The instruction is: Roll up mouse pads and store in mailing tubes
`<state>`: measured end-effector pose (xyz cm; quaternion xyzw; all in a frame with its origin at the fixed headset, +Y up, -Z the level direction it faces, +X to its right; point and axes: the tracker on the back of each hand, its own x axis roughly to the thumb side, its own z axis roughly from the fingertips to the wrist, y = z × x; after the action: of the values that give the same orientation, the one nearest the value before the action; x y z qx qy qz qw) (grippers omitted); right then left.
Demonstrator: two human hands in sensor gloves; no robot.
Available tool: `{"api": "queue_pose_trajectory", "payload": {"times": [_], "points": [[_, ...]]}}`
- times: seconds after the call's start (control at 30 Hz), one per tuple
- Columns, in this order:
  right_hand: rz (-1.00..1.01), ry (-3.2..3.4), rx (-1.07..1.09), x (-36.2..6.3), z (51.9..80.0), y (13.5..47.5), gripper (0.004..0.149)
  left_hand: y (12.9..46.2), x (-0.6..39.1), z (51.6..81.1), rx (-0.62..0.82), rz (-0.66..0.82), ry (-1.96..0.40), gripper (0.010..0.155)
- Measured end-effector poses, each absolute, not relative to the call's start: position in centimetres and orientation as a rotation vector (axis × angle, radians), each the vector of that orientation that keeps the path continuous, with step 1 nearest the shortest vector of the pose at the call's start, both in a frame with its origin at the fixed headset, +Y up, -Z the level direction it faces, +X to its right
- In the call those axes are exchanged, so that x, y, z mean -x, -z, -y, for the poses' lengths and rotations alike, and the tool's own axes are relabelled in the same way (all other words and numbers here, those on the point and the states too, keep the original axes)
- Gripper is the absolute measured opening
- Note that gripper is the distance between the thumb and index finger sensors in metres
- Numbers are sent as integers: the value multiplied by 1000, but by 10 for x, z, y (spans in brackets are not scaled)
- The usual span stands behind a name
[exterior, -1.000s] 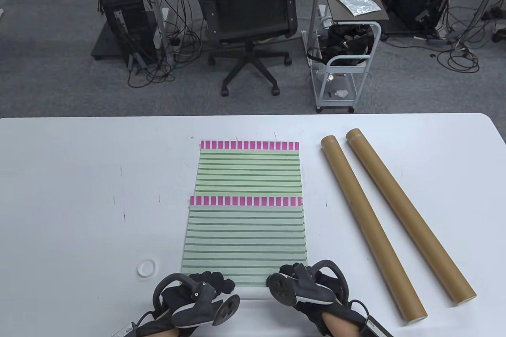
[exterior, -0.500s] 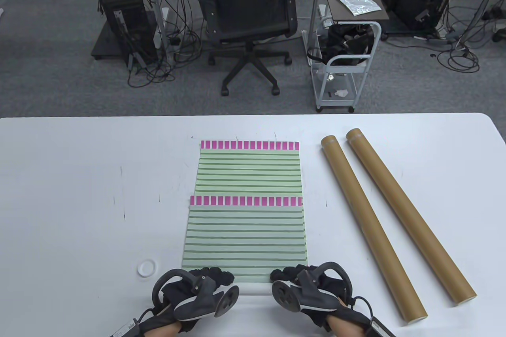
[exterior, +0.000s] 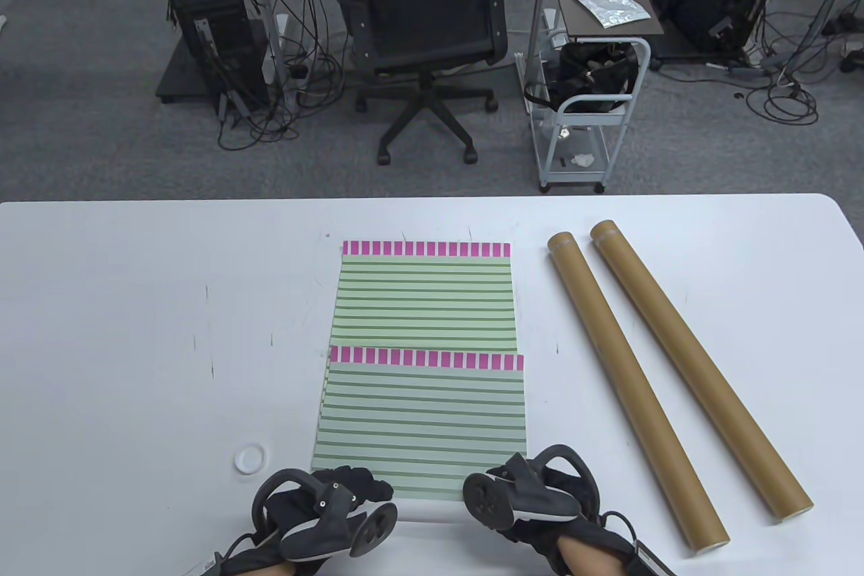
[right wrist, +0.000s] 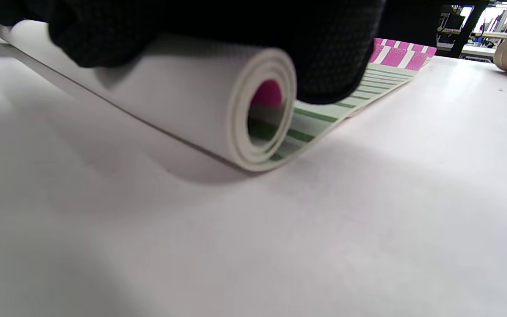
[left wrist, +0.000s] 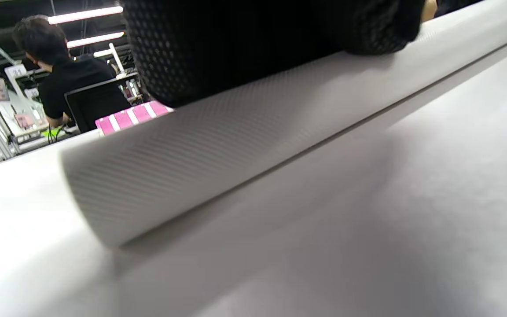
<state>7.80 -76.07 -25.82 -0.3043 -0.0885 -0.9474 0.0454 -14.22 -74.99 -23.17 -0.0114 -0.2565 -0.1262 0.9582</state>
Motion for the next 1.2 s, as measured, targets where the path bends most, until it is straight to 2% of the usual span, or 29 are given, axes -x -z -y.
{"api": "queue_pose_trajectory", "payload": {"times": [0.1,0.2,0.53,0.63,0.73,0.8,0.9,0.97,1.03,1.13,1.2], "points": [[320,2913,916,-78,761,257,50,235,144,752,59,510,223,45],[217,2847,899,-78,761,252,51,238,143,754,71,491,214,44],[113,2790,921,-69,760,242,55,251,147,755,146,438,141,42],[78,2808,901,-69,761,246,50,254,149,756,182,432,99,42],[143,2864,901,-73,764,252,49,246,143,757,116,468,229,44],[211,2911,902,-75,766,257,48,236,138,755,-36,515,344,46],[248,2937,885,-76,767,260,47,233,135,755,-12,528,358,45],[245,2934,871,-76,767,261,47,234,137,755,37,526,313,56],[245,2925,872,-76,766,260,48,234,137,756,7,511,344,52],[30,2918,923,-74,758,252,47,239,139,758,43,488,306,50],[-7,2865,939,-71,755,248,48,243,141,759,64,478,287,50]]}}
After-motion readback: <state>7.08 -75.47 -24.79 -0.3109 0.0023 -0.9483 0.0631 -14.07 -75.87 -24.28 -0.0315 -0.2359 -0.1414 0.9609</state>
